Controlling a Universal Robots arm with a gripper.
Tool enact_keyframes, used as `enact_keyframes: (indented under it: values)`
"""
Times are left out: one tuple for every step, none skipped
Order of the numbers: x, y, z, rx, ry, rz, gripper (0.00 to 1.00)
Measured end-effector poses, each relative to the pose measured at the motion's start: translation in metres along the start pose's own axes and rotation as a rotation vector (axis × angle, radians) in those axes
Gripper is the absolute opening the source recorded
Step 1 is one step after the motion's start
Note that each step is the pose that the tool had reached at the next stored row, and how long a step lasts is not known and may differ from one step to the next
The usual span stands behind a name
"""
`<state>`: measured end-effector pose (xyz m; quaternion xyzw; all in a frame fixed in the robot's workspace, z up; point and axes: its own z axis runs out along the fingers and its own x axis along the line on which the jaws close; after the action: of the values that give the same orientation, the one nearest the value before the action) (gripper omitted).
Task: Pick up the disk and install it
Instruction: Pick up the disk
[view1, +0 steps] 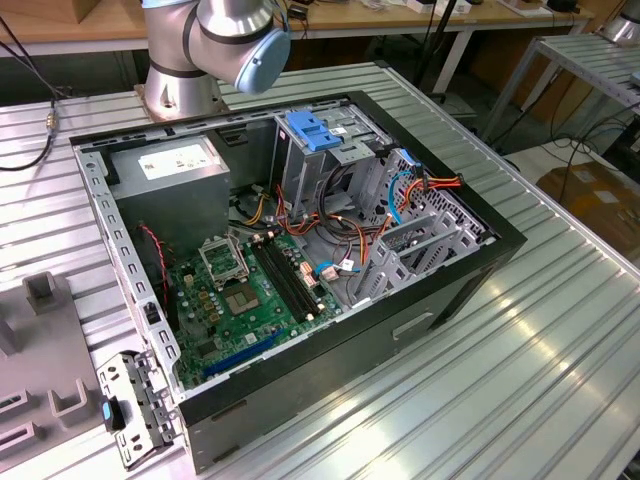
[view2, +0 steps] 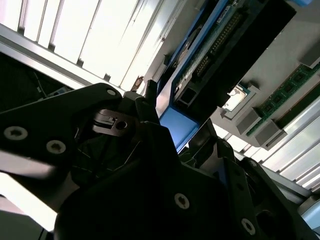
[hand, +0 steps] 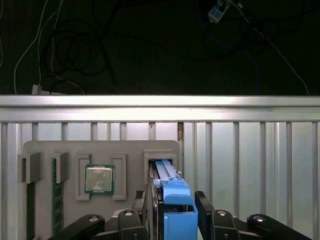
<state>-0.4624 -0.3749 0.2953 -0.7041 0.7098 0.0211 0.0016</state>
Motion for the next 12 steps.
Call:
enact_keyframes:
  values:
    - [0.0, 0.0, 0.0, -0.0001, 0.0, 0.0, 0.51]
    - [0.0, 0.0, 0.0001, -0.0001, 0.0, 0.0, 0.51]
    - [0.0, 0.0, 0.0004, 0.0, 0.0, 0.0, 0.51]
    - [0.0, 0.0, 0.0007, 0.0, 0.0, 0.0, 0.51]
    - [0.0, -0.0001, 0.0011, 0.0, 0.0, 0.0, 0.51]
    - [0.0, 0.0, 0.0014, 0.0, 0.0, 0.0, 0.51]
    - [0.0001, -0.0001, 0.0017, 0.0, 0.0, 0.0, 0.51]
    - [0.0001, 0.0, 0.0019, -0.0001, 0.0, 0.0, 0.51]
    - [0.0001, 0.0, 0.002, -0.0001, 0.0001, 0.0, 0.51]
    - [0.0001, -0.0001, 0.002, -0.0001, 0.0, 0.0, 0.51]
    - [0.0001, -0.0001, 0.0021, 0.0, 0.0, 0.0, 0.51]
    - [0.0001, -0.0001, 0.0021, 0.0, 0.0, 0.0, 0.51]
